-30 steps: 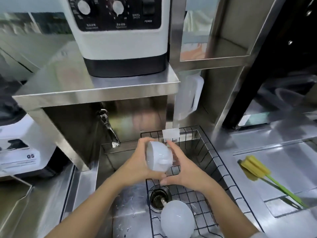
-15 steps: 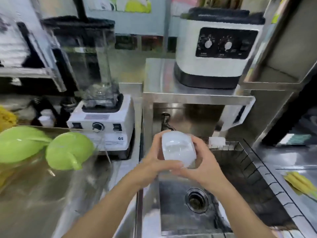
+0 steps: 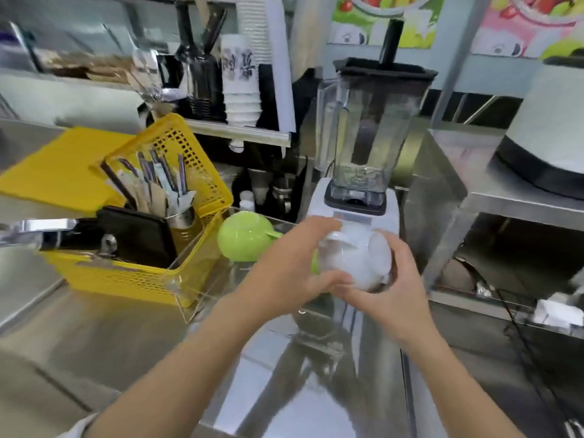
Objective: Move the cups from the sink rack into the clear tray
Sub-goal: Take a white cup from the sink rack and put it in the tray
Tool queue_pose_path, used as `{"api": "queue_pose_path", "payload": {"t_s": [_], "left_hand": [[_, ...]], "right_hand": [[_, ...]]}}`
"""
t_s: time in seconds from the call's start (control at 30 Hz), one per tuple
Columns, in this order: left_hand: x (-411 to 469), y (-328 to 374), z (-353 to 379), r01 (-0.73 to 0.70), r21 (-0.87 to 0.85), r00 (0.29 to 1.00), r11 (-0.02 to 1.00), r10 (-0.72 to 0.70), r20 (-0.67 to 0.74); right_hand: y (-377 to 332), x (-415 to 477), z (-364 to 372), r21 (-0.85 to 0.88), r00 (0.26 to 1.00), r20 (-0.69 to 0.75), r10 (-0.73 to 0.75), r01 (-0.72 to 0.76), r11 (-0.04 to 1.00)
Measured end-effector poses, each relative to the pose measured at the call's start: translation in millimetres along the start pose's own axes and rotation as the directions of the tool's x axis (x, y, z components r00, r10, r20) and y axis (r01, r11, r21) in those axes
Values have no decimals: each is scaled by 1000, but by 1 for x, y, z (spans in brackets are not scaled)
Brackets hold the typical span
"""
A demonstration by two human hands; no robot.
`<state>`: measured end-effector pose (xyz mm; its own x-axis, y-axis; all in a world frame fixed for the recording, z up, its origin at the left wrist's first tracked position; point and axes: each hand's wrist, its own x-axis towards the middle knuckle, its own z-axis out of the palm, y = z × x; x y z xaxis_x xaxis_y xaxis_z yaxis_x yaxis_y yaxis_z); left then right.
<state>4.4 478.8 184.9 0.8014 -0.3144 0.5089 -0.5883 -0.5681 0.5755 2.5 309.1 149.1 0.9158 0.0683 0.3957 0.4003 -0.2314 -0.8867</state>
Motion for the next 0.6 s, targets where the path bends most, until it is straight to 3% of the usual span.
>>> {"api": "queue_pose_path", "payload": {"t_s": [0.13, 0.3, 0.6], "left_hand": [[-13, -31, -42, 148, 68, 987, 987, -152, 53], [-27, -69, -75, 382, -24, 916, 924, -375, 145], [-47, -125, -90, 495, -163, 858, 854, -450, 250]], "right_hand": [[-7, 9, 46, -137, 997, 70, 24, -14, 990], [-6, 12, 93, -240, 989, 132, 72, -38, 970], [0, 8, 140, -436, 988, 130, 80, -15, 900]]}}
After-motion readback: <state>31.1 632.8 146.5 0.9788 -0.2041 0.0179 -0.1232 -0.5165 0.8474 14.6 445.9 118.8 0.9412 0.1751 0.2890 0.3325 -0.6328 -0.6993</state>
